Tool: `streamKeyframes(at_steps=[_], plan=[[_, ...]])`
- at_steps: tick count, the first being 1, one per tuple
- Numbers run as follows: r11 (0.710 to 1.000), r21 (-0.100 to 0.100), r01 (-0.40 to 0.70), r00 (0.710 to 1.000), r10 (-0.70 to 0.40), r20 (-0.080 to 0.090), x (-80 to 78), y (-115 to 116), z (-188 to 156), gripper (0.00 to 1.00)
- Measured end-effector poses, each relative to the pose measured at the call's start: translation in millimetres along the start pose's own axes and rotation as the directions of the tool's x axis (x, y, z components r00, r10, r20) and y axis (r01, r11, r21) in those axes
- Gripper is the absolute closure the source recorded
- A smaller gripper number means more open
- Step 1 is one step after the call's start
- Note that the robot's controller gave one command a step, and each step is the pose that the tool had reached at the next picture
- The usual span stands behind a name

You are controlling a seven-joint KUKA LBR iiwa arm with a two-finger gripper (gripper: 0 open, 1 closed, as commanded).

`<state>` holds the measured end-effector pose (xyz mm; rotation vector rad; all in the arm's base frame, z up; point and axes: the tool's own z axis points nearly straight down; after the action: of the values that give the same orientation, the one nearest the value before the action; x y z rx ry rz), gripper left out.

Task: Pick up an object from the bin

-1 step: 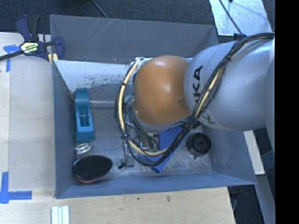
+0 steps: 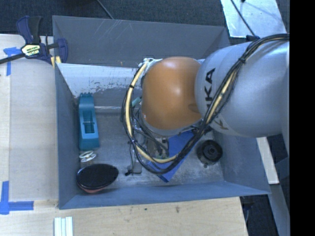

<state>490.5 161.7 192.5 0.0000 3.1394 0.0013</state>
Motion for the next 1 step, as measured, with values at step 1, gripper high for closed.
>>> streamKeyframes(at_steps=[1], plan=[[0.996, -0.001, 0.086, 0.996, -0.086, 0.003, -6.2, 65.9, 41.7, 0.00]])
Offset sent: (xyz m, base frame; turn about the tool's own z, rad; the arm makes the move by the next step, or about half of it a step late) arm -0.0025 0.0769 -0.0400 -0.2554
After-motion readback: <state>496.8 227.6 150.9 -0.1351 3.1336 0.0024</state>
